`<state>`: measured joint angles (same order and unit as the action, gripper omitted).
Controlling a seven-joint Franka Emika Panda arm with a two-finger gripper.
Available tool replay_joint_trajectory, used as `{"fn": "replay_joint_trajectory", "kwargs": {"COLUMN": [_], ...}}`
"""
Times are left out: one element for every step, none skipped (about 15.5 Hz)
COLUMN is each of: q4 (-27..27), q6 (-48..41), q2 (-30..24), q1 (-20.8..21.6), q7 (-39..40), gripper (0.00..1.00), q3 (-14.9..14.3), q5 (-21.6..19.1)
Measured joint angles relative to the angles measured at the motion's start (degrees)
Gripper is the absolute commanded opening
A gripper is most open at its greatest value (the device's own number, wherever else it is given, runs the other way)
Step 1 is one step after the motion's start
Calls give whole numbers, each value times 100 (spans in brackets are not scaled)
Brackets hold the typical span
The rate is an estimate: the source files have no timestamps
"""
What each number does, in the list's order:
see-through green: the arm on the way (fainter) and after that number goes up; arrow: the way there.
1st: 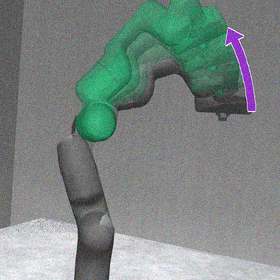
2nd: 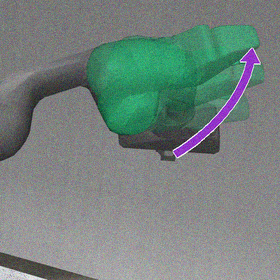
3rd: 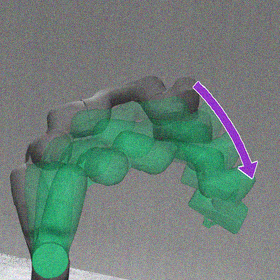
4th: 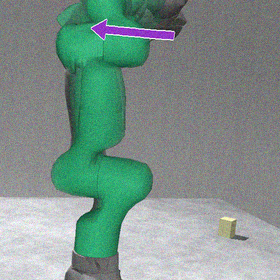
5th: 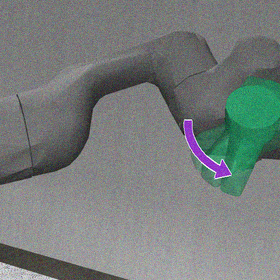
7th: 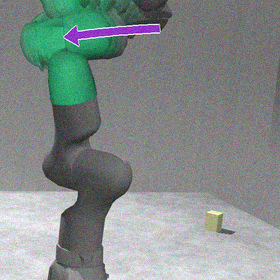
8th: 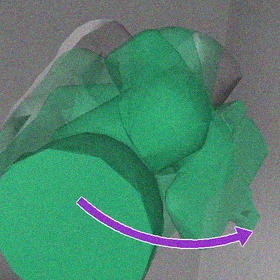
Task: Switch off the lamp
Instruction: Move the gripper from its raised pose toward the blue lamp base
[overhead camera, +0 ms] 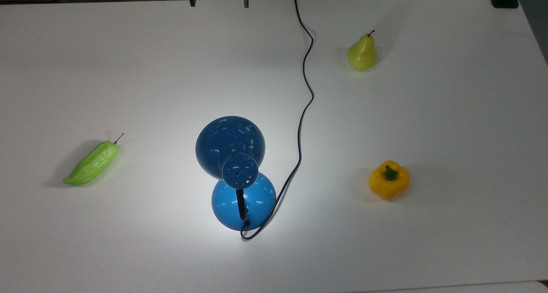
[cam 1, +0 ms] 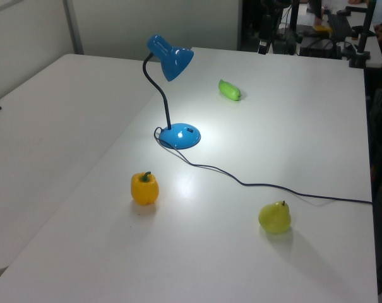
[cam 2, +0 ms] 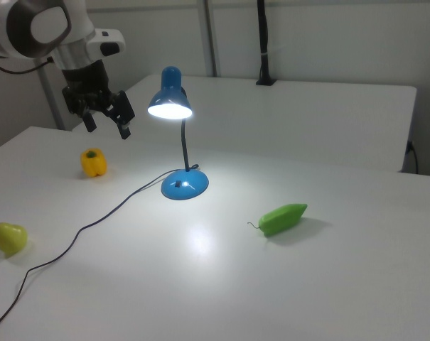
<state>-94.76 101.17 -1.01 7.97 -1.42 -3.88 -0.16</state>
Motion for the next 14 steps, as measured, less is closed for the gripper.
{"fn": "replay_joint_trajectory", "kwargs": {"q4": [-1,-1,-2,-3,-3,-3,-3,-3,-3,-3,-4,-4,-4,-4], "q6": [0,0,0,0,0,0,0,0,0,0,0,0,0,0], "q2": [0,0,0,0,0,0,0,0,2,5,9,15,22,27], "q1": [2,2,2,2,2,2,2,2,2,2,2,2,2,2], "q7": [0,0,0,0,0,0,0,0,0,0,0,0,0,0], "gripper": [100,100,100,100,100,100,100,90,80,65,54,38,22,8], "q3": [3,3,3,3,3,3,3,3,3,3,3,3,3,3], "q5": [0,0,0,0,0,0,0,0,0,0,0,0,0,0]}}
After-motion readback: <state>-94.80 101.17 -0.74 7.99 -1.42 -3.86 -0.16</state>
